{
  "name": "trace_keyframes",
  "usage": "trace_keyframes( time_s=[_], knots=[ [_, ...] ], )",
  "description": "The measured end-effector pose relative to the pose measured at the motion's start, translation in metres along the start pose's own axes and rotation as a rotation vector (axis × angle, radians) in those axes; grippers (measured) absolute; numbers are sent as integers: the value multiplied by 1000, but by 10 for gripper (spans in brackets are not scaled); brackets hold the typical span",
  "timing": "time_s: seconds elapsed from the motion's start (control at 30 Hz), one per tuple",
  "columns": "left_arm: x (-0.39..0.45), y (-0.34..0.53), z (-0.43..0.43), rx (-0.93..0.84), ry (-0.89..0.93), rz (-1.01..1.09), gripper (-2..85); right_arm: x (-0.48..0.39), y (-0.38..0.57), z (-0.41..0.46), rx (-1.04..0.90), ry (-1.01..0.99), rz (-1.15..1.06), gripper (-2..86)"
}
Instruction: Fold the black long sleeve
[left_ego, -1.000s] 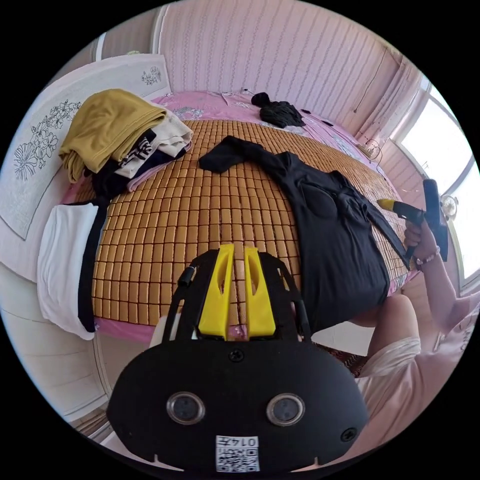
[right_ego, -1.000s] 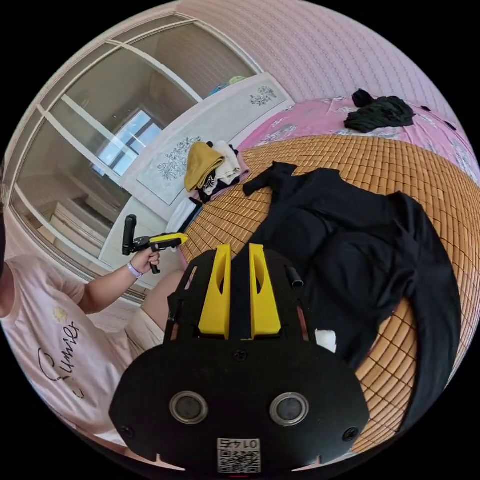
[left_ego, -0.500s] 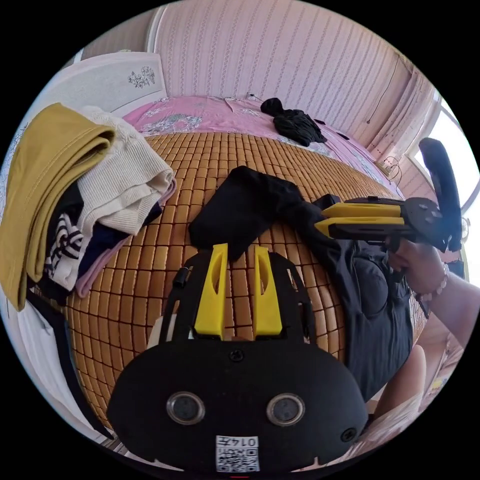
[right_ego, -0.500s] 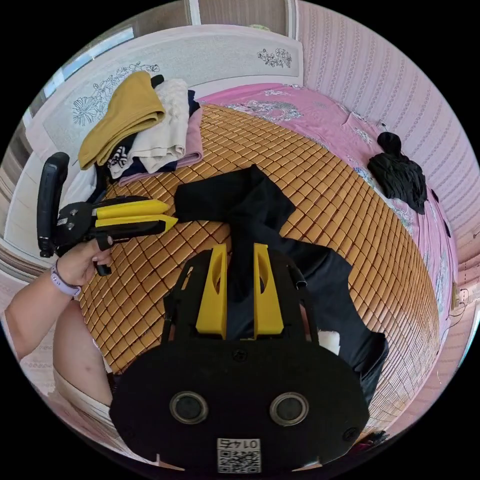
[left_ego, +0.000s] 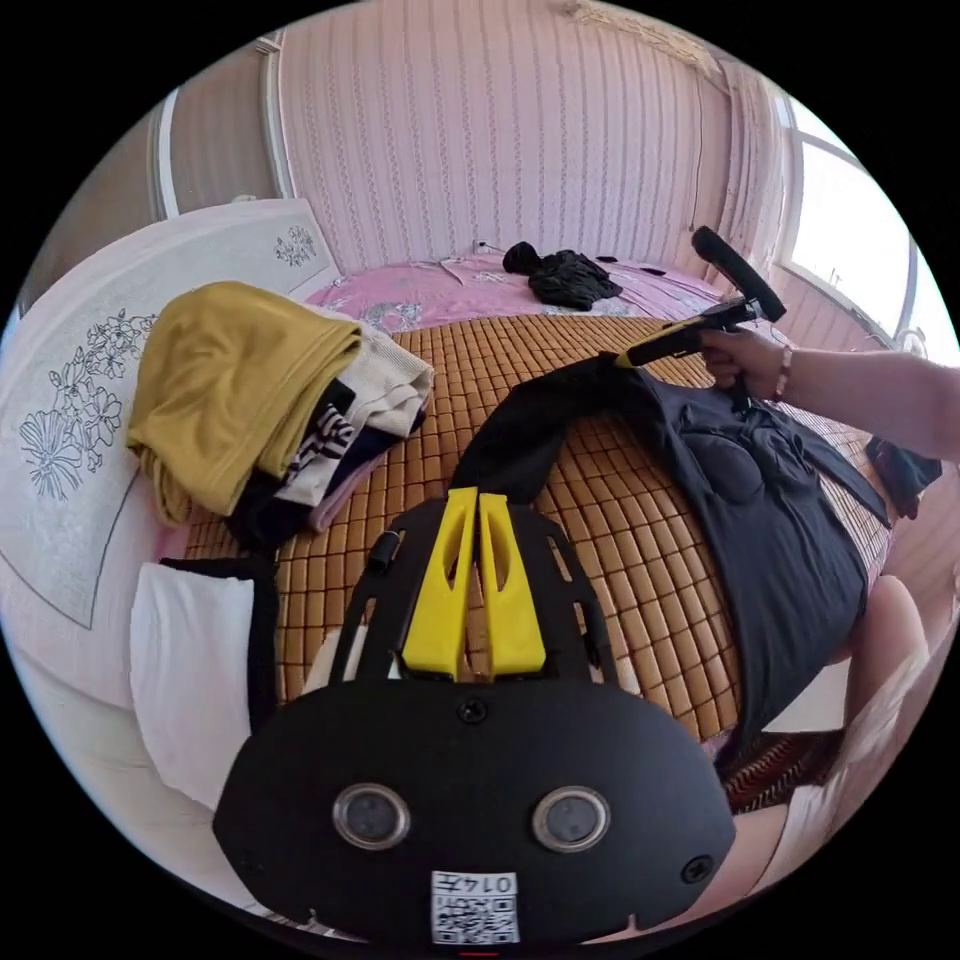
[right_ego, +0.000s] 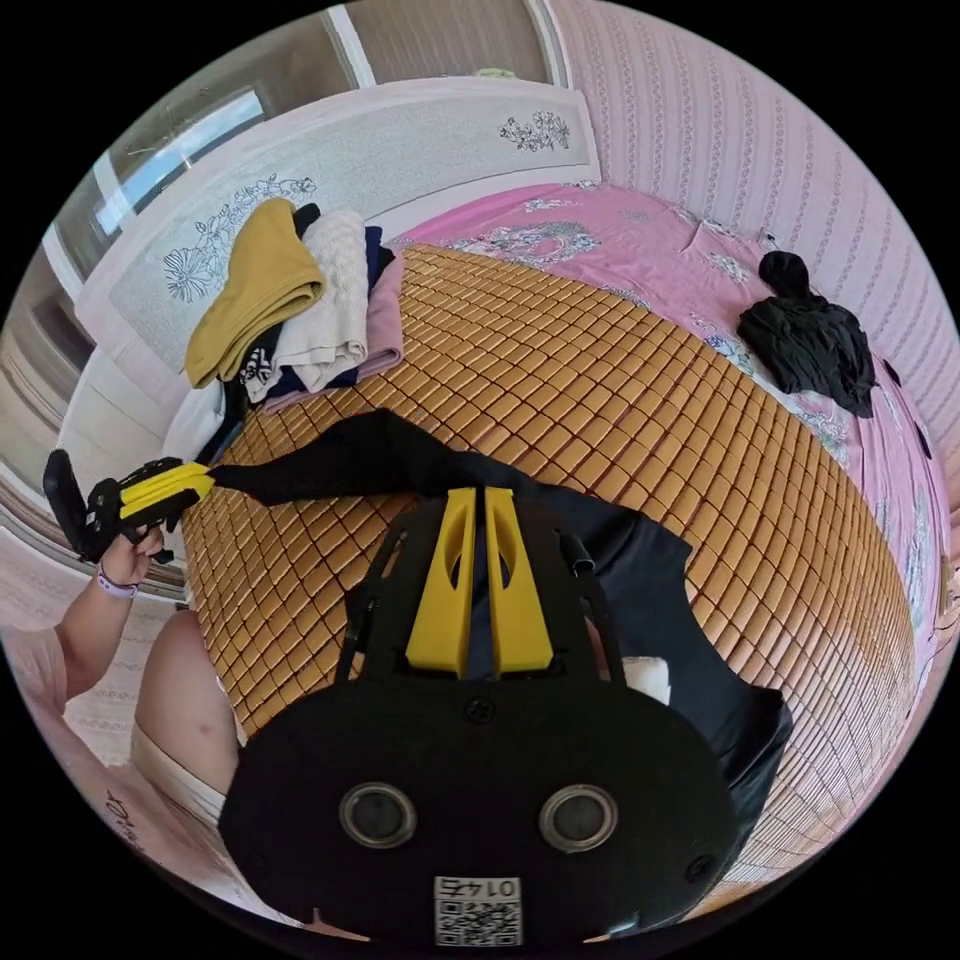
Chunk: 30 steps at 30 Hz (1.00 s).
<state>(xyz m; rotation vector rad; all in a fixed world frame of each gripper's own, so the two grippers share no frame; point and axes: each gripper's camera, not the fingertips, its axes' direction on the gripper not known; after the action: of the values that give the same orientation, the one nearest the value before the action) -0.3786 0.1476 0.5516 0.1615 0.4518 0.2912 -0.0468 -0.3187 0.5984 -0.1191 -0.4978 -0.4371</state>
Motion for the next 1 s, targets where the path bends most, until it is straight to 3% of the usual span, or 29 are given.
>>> trace_keyframes(
  time_s=[0.1,0.23,0.37,0.53,0.77,0.9,1.0],
  knots=[
    [-17,55,-55,15,-62,-27,-10,3,-10,17,-49,-115,-7,-4],
    [-52,111,-92,-13,-86,-132,-10,-1,-28,41,-81,-108,18,-5],
    [-67,147,-131,123,-123,-139,-8,-5,-44,53,-69,-135,45,-5],
    [-83,202,-107,-108,56,-272,8,-30,-59,77,-170,-121,-64,4],
    [-145,222,-92,-124,99,-537,43,-66,-71,121,-319,139,-163,56],
    [-164,216,-57,-167,167,-614,64,-77,-74,133,-313,218,-225,11],
    [-169,212,-37,-261,195,-607,19,-77,-79,136,-342,211,-250,-2]
  ],
)
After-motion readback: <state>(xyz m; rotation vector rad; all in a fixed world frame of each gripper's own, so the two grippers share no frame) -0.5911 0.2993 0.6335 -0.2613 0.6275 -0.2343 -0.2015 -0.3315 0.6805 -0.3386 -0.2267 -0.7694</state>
